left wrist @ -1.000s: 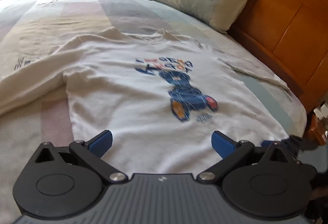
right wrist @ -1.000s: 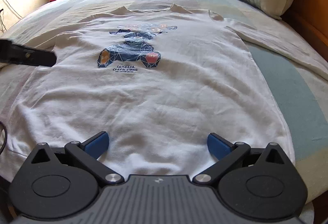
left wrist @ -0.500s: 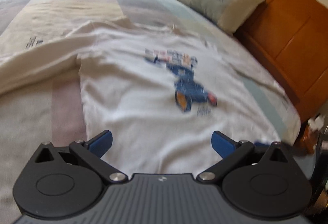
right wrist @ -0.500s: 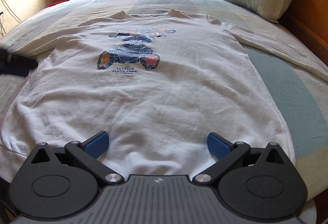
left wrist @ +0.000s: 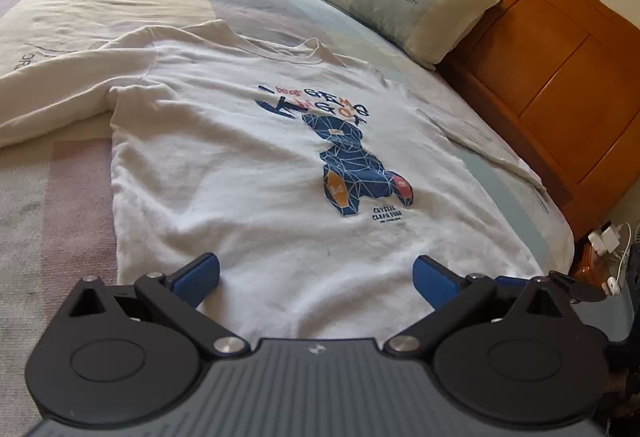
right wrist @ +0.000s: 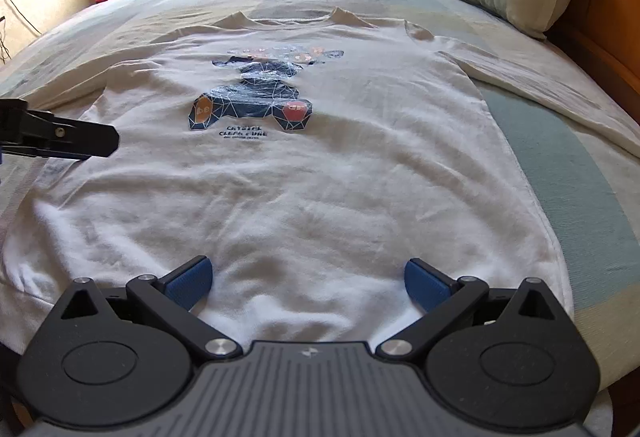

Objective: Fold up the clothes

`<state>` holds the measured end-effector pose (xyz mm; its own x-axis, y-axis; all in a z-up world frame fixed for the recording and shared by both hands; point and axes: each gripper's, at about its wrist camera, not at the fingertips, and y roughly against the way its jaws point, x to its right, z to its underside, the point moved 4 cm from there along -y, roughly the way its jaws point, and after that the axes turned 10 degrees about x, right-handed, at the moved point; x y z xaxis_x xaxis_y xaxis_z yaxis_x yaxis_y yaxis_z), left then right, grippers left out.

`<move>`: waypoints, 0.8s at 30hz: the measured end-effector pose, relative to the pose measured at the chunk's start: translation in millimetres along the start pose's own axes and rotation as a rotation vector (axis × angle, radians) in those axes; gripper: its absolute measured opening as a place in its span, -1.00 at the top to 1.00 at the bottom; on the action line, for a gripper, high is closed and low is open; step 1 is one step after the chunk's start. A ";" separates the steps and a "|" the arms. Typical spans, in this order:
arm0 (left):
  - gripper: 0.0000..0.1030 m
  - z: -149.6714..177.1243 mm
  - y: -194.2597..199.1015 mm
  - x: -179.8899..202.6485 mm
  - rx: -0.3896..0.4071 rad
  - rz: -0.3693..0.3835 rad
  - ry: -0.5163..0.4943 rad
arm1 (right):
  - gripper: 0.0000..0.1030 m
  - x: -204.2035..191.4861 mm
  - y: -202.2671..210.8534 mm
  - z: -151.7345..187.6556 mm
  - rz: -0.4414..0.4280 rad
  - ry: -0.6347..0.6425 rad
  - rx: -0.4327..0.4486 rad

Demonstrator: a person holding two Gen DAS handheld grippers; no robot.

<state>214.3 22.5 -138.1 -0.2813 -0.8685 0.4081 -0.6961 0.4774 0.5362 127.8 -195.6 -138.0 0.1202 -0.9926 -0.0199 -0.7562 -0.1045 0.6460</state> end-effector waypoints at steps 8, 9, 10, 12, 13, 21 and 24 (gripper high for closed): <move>-0.98 -2.7 -15.9 29.0 -0.047 -0.006 -0.130 | -1.00 -1.2 -1.2 -0.5 0.018 -0.016 -0.007; -0.98 1.6 -14.0 30.8 -0.049 -0.011 -0.155 | -1.00 -1.2 -1.0 -0.6 0.016 -0.013 -0.008; -0.98 6.6 -10.8 30.7 -0.044 -0.020 -0.178 | -1.00 -0.6 -0.1 -1.3 0.010 -0.015 -0.013; -0.98 16.6 -4.5 30.5 -0.034 -0.037 -0.224 | -1.00 2.3 3.3 -4.4 -0.016 -0.027 -0.036; -0.98 20.9 -0.9 30.0 -0.029 -0.045 -0.240 | -1.00 5.4 7.0 -6.5 -0.043 -0.044 -0.038; -0.98 24.5 13.8 31.2 -0.074 -0.072 -0.203 | -1.00 74.1 26.0 8.1 -0.087 -0.201 -0.022; -0.98 33.3 17.3 28.7 -0.099 -0.116 -0.234 | -1.00 74.9 30.9 13.5 -0.097 -0.178 0.002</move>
<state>172.2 1.3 -141.7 -0.3560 -0.9200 0.1641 -0.6676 0.3732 0.6442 104.7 -274.0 -129.9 0.0770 -0.9732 -0.2168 -0.7479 -0.2001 0.6329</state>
